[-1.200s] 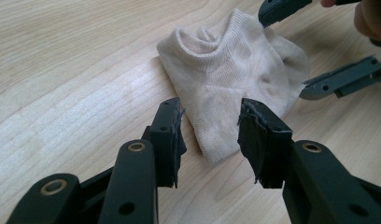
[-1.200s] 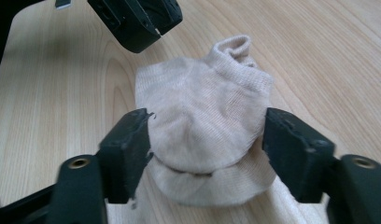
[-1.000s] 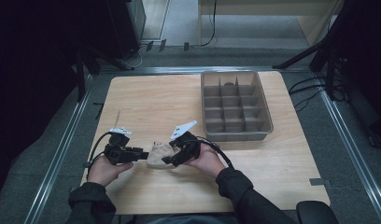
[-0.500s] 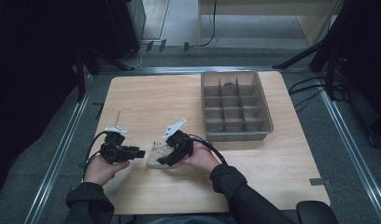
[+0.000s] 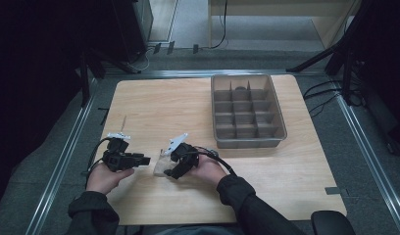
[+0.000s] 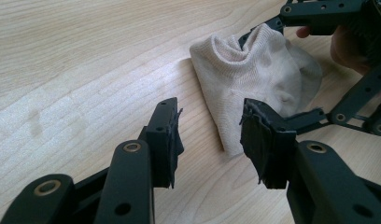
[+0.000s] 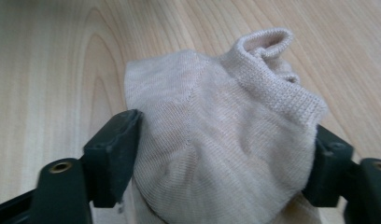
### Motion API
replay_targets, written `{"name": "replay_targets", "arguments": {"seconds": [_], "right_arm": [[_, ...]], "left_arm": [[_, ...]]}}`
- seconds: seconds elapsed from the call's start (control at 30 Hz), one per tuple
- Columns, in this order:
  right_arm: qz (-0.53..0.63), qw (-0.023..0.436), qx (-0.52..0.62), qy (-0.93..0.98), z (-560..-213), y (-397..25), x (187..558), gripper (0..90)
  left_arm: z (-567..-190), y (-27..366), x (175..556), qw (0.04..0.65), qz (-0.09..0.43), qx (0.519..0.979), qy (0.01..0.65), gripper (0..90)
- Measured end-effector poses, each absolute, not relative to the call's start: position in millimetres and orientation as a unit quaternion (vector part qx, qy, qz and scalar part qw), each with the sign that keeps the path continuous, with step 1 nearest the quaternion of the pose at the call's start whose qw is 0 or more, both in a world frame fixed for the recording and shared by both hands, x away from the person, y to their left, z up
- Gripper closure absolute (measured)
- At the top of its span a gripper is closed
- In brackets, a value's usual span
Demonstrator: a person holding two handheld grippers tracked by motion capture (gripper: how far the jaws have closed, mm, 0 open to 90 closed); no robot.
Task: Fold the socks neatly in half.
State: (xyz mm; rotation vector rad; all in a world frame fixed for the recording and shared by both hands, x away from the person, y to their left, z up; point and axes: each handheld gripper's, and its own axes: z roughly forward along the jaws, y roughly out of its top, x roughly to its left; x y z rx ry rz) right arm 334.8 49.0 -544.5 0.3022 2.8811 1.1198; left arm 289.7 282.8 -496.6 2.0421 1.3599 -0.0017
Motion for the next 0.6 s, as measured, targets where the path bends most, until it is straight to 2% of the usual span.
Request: {"name": "replay_targets", "arguments": {"seconds": [0.3,0.57,0.6], "right_arm": [[0.363,0.035,0.084,0.927,-545.7,47.7,331.2,30.7],[0.366,0.032,0.078,0.927,-544.7,44.5,330.2,43.7],[0.369,0.033,0.074,0.926,-544.6,43.1,330.5,48.2]], "left_arm": [[-497.1,283.1,290.0,0.336,-0.001,0.783,0.524,55.4],[-496.9,284.8,289.7,0.336,-0.001,0.781,0.527,55.4],[-497.1,284.9,289.6,0.336,-0.001,0.78,0.528,55.4]]}}
